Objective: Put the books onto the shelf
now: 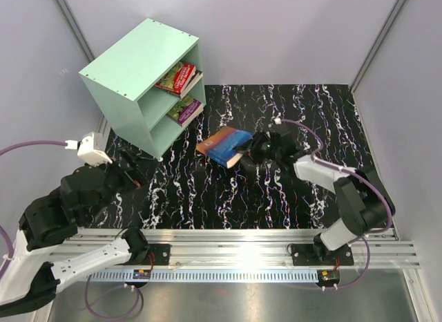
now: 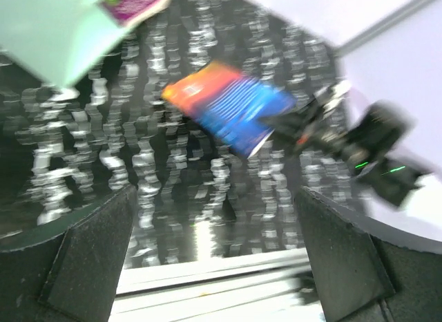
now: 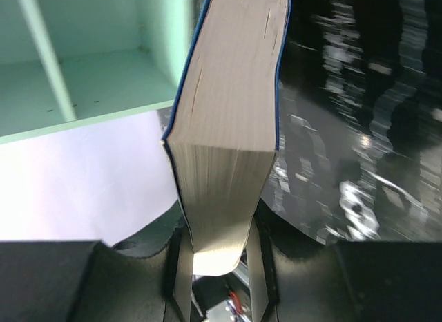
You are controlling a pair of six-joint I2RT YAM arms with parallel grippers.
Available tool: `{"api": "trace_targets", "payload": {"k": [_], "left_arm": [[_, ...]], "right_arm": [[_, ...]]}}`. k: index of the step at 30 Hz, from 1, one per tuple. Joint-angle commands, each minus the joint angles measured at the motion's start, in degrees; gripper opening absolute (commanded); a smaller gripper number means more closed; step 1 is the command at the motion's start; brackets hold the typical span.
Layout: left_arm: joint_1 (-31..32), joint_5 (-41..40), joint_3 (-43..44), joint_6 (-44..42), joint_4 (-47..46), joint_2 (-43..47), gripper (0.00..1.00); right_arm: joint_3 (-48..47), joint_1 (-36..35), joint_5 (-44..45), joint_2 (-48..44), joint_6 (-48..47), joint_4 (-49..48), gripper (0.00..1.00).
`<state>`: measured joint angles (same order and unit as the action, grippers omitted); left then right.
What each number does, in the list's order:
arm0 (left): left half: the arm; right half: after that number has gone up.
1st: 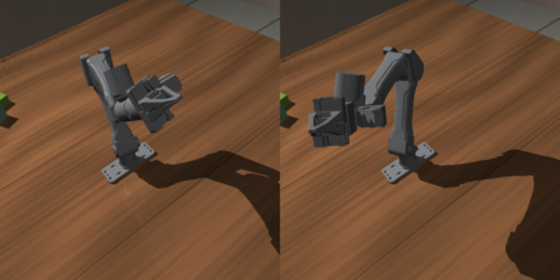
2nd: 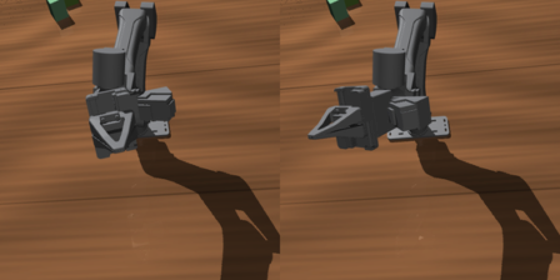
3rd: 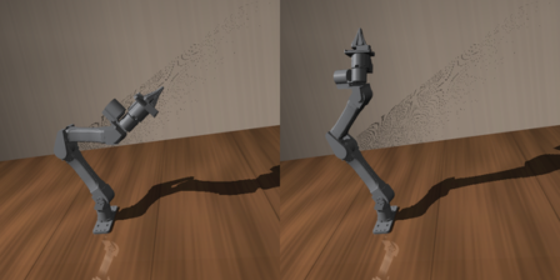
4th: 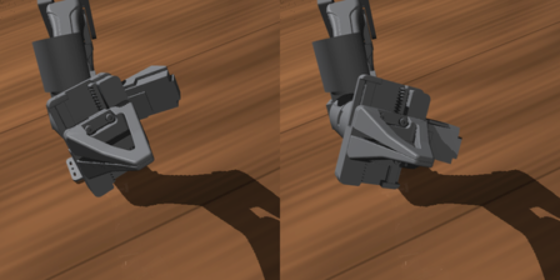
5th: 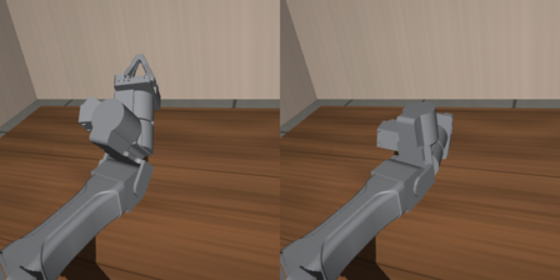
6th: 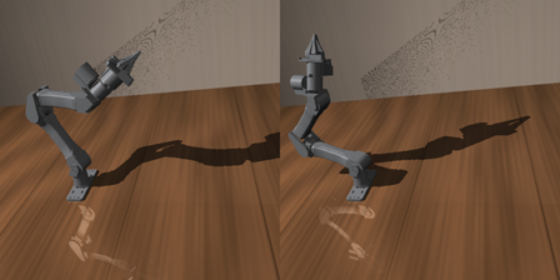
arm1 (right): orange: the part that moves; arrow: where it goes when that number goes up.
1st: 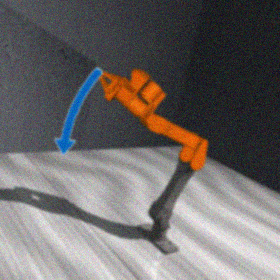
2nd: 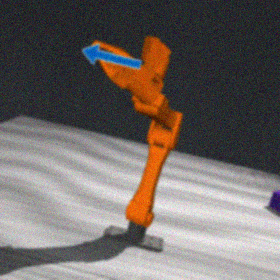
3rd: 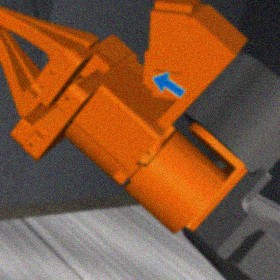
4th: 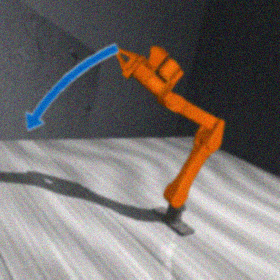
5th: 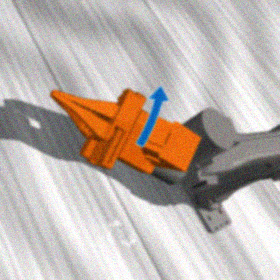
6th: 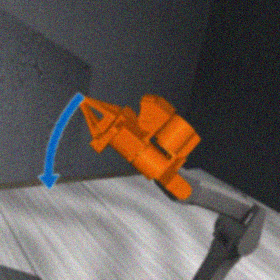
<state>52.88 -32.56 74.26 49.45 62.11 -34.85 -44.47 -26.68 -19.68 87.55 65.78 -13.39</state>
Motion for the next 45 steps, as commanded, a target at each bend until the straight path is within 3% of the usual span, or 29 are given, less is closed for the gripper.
{"api": "trace_targets", "payload": {"k": [1,8,14,28,36,45], "left_arm": [[-0.06,-5.76,1.06,-4.36,9.24,-2.24,0.99],[-0.06,-11.12,-0.69,-11.21,9.09,-0.31,0.99],[-0.06,-11.13,-3.06,-16.04,6.71,0.57,0.99],[-0.15,-12.27,-8.86,-18.25,3.9,1.62,0.99],[-0.15,-12.27,-12.47,-19.22,1.36,2.33,0.99],[-0.24,-10.95,-15.37,-20.62,-0.84,1.89,0.99]], "right_arm": [[-11.24,-1.71,-1.94,2.96,-0.83,-10.96,0.0],[-27.59,-3.91,-2.11,13.6,-1.62,-8.94,0.0],[-41.29,-4.0,-2.55,25.55,-0.83,-7.88,0.0],[-75.3,-3.82,1.3,51.48,-2.06,4.5,0.0],[-85.78,-3.82,4.91,62.12,0.84,8.55,0.0],[-92.29,-5.05,11.76,67.49,3.74,11.63,0.0]]}}
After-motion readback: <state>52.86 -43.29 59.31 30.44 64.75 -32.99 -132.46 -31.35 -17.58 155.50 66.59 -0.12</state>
